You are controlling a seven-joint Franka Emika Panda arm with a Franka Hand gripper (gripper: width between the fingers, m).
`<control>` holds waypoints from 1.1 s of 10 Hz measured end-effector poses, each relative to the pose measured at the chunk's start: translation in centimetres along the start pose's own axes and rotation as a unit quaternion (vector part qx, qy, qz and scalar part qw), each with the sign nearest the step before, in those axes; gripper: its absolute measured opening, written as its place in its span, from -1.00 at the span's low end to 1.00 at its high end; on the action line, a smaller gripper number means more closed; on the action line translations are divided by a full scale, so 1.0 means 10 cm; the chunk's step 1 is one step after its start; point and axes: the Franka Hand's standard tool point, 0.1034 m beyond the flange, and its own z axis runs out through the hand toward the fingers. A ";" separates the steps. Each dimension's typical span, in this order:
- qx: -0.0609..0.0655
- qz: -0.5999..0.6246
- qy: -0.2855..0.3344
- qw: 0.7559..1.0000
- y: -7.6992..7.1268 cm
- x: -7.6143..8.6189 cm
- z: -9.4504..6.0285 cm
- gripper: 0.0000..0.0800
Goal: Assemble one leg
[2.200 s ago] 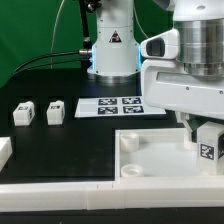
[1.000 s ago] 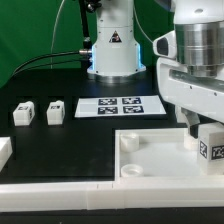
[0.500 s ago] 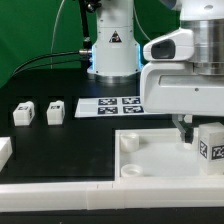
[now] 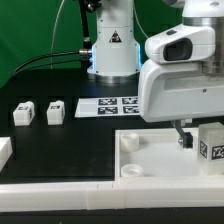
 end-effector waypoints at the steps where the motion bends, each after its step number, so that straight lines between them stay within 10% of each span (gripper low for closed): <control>1: 0.000 0.004 0.000 1.000 0.00 0.00 0.00 0.62; 5: 0.000 0.004 0.000 1.000 0.00 0.00 0.00 -0.27; 11: -0.006 0.239 0.004 0.971 0.01 -0.02 -0.02 -0.27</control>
Offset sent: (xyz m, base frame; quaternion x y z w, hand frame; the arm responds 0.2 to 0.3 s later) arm 0.0000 0.0000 0.0000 0.0000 0.0000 0.0000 1.0000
